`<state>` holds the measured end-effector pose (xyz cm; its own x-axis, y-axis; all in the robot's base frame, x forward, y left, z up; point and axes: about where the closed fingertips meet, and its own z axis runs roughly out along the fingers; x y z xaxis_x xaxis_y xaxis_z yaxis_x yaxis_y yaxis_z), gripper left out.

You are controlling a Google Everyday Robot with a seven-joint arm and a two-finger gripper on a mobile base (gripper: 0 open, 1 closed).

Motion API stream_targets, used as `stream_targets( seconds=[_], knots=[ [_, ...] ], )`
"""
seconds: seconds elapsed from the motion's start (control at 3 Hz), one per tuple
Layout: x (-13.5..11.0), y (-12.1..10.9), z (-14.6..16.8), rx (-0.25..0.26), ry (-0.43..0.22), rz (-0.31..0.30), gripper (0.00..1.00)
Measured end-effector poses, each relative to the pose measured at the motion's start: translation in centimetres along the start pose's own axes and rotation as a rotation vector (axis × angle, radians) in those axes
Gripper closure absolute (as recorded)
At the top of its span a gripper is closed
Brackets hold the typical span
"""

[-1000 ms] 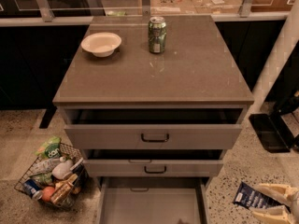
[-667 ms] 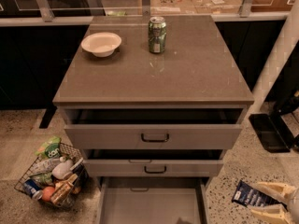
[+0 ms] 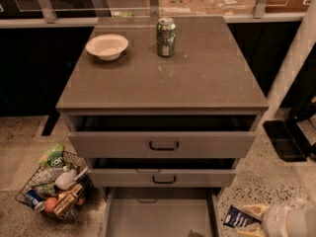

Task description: Place rxbar blueberry into bottom drawer

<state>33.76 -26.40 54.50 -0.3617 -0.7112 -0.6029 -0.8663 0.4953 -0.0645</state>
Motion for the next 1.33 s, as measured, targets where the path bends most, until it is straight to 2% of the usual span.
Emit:
stream_targets(
  seconds=[0.33,1.0,1.33],
  knots=[
    [2.5,1.3,6.3,-0.06,0.004,0.019,1.0],
    [2.9,7.3,16.7,-0.244,-0.067,0.016,1.0],
    [2.9,7.3,16.7,-0.244,-0.067,0.016,1.0]
  ],
)
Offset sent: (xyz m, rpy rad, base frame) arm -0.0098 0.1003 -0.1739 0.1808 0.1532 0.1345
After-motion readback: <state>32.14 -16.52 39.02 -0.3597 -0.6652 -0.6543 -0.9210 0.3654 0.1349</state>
